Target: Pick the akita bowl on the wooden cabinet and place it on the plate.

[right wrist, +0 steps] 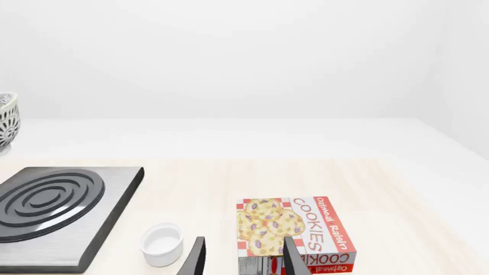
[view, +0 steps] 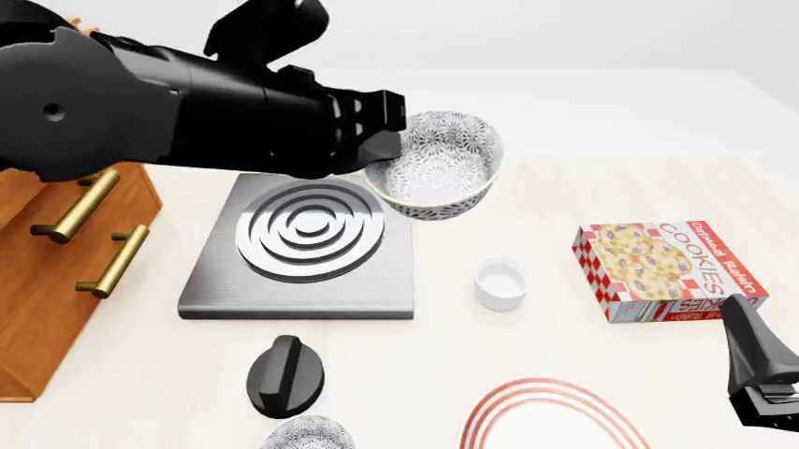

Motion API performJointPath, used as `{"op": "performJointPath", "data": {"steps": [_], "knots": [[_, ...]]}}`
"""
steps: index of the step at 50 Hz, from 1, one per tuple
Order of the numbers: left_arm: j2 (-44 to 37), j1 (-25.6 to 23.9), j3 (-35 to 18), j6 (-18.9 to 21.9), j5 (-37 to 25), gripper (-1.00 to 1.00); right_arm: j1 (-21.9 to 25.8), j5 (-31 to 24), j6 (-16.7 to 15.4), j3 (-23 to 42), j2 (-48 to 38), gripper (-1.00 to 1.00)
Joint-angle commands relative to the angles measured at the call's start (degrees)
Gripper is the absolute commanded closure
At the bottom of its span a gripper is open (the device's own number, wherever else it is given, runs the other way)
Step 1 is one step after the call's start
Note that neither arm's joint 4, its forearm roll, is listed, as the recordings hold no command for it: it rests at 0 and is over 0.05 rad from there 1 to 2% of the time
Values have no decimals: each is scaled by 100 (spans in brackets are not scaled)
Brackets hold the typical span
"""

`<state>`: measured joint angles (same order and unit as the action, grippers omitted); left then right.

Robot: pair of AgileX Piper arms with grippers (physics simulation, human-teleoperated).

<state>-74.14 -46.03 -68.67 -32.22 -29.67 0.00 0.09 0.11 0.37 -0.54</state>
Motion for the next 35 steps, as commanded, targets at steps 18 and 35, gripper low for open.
{"op": "performJointPath", "data": {"steps": [18, 35], "knots": [[-217, -327, 74, -98, 181, 100, 0, 0, -1, 0, 0, -100], [-368, -531, 228, -317, 348, 100, 0, 0, 0, 0, 0, -100]]}}
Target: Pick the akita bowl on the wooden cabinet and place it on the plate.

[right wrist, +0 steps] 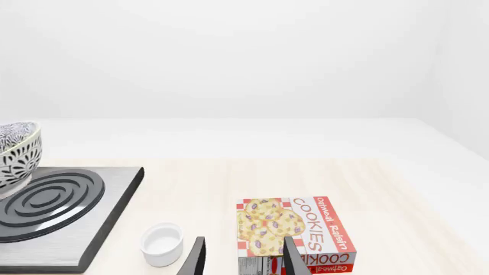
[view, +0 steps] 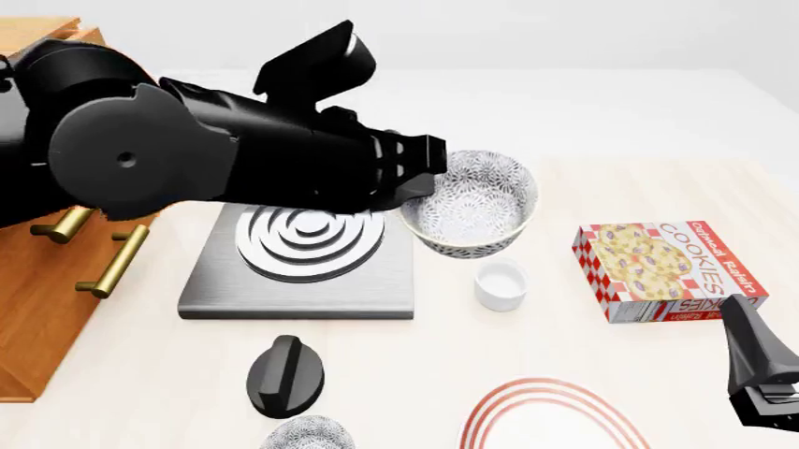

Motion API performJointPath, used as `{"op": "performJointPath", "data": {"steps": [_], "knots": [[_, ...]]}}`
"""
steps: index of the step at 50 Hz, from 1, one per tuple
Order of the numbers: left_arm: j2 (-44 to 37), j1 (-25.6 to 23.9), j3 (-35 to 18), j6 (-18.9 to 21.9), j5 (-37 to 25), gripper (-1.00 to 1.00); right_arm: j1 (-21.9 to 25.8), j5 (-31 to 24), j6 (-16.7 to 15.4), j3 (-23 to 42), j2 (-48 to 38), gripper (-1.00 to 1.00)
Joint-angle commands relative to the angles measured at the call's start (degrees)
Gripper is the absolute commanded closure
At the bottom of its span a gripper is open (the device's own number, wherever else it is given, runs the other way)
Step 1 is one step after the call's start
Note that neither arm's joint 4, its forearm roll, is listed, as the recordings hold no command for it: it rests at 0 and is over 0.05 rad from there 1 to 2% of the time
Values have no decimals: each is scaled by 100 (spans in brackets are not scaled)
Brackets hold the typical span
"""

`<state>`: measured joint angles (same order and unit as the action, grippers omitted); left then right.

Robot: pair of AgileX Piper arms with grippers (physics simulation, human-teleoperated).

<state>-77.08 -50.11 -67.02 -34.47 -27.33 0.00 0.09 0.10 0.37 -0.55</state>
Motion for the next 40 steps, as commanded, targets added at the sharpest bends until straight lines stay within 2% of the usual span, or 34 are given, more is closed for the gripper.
{"op": "performJointPath", "data": {"steps": [1, 40], "knots": [[-80, -128, 72, -101, 121, 100, 0, 0, 0, 0, 0, -100], [-517, -562, 383, -531, 530, 100, 0, 0, 0, 0, 0, -100]]}}
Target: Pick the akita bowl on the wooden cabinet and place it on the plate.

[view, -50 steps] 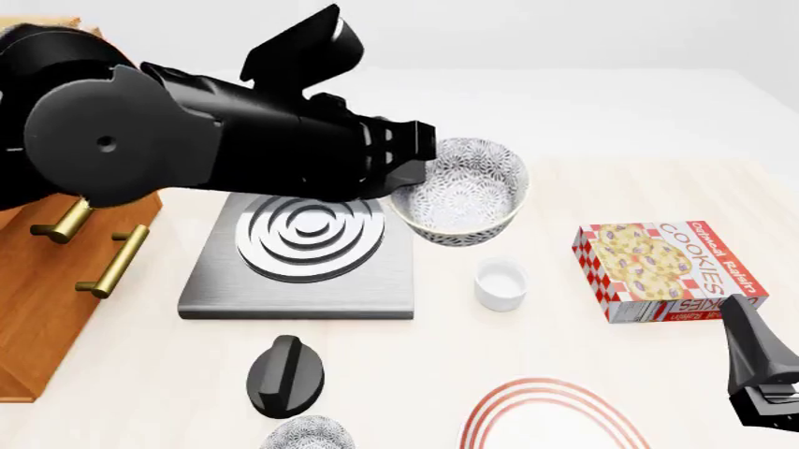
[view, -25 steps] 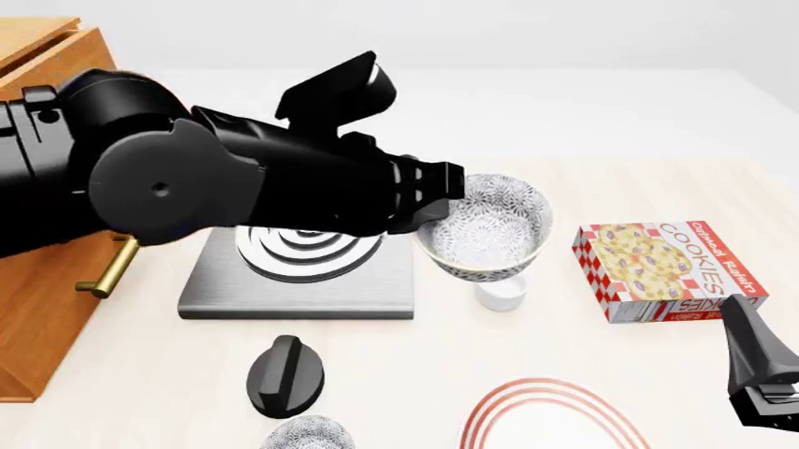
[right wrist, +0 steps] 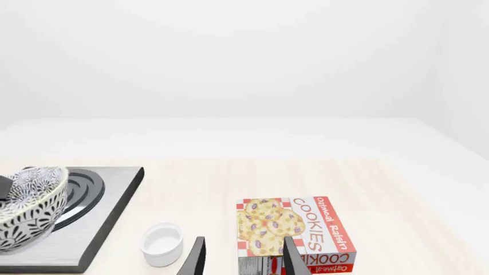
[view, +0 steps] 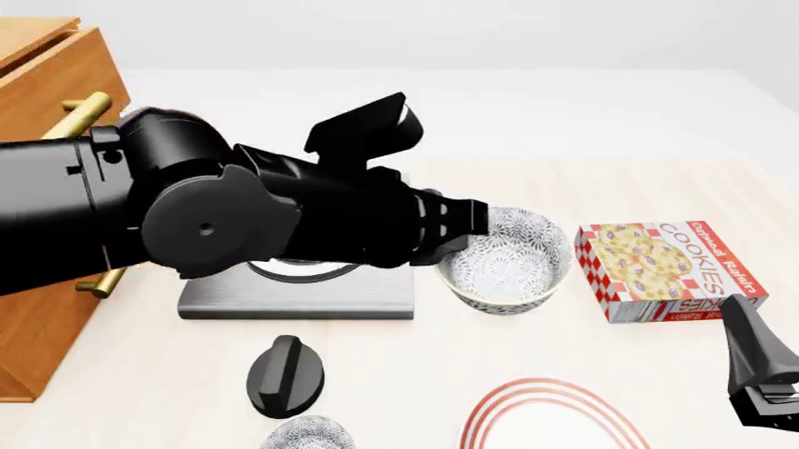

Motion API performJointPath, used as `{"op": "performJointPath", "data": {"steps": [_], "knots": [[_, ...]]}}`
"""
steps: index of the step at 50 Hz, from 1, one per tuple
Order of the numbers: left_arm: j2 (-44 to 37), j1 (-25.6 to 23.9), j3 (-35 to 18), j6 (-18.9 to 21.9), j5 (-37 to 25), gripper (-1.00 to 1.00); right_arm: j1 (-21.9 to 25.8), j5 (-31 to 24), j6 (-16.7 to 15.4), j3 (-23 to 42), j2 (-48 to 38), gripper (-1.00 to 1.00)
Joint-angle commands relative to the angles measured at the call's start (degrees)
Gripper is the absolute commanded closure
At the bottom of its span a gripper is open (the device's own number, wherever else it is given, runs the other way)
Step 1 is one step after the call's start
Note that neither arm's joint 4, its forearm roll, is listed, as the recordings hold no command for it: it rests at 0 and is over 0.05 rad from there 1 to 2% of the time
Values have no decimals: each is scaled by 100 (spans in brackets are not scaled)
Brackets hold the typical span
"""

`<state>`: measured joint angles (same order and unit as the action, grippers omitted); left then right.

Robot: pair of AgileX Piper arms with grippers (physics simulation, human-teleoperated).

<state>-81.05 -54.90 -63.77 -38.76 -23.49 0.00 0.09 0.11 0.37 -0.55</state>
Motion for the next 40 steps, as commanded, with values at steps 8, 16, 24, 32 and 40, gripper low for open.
{"op": "performJointPath", "data": {"steps": [8, 16, 24, 32, 40], "knots": [[-259, -122, 152, -228, 317, 100, -1, 0, 0, 0, 1, -100], [-423, -156, 178, -306, 453, 100, 1, 0, 0, 0, -1, -100], [-550, -197, 174, -349, 528, 100, 0, 0, 0, 0, 0, -100], [-678, -259, 182, -410, 612, 100, 0, 0, -1, 0, 1, -100], [-796, -304, 192, -474, 704, 100, 0, 0, 0, 0, 0, -100]]}}
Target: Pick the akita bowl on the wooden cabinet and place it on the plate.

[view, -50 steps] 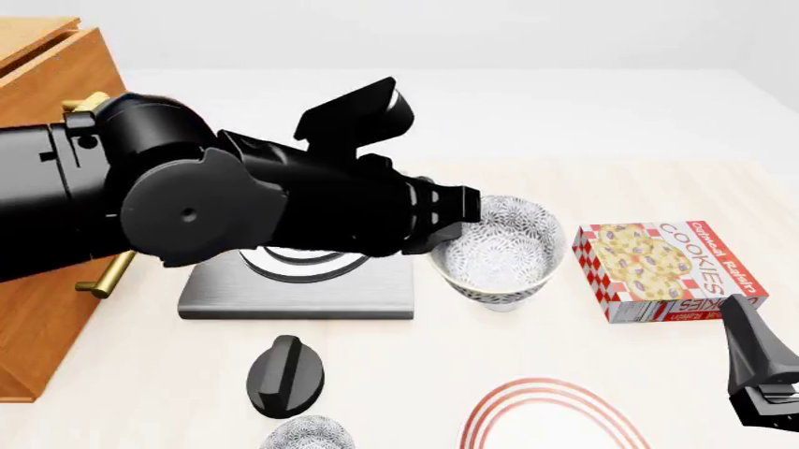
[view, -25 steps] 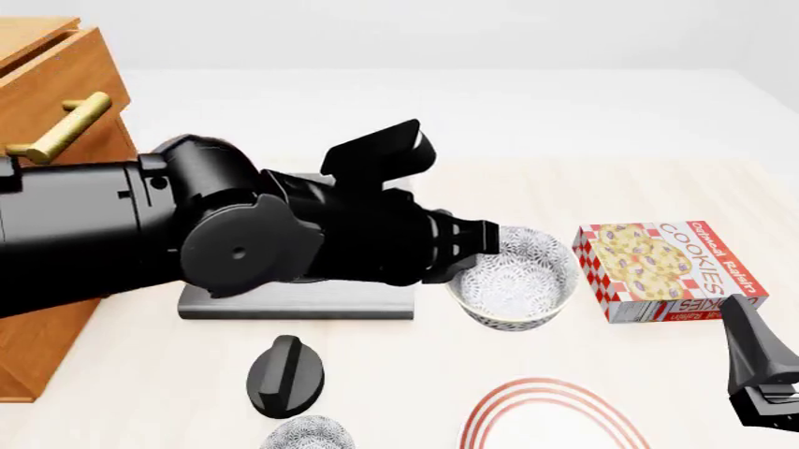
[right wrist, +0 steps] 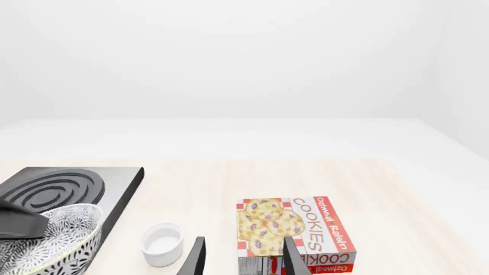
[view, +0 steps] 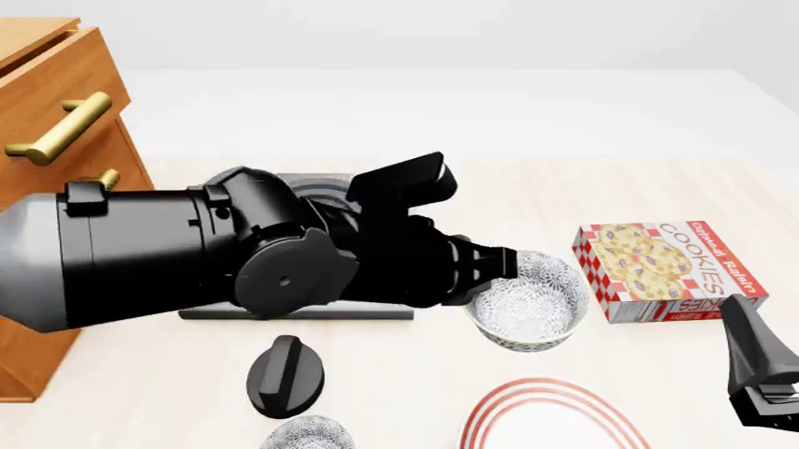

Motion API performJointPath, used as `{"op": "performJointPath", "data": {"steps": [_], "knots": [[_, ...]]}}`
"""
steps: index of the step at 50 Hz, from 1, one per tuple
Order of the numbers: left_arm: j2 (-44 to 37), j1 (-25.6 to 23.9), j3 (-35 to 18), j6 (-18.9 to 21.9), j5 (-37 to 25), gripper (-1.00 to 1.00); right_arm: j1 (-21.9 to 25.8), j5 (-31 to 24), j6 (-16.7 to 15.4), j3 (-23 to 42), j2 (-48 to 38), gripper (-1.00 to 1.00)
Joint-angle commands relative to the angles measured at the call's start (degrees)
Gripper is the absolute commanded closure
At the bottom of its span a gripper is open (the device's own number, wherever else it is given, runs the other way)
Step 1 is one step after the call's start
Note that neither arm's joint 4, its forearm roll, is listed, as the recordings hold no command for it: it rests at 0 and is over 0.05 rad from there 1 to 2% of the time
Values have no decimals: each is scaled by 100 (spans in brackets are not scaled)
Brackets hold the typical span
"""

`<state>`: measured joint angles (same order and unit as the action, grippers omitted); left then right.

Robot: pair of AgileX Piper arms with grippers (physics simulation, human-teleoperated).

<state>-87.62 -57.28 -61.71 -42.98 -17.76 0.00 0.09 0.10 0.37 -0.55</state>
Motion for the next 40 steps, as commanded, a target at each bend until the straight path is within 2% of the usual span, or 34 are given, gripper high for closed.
{"op": "performJointPath", "data": {"steps": [1, 40], "knots": [[-157, -80, -8, -70, 149, 100, 1, 0, 1, 0, -2, -100], [-593, -198, -1, -233, 426, 100, 0, 0, 0, 0, 0, -100]]}}
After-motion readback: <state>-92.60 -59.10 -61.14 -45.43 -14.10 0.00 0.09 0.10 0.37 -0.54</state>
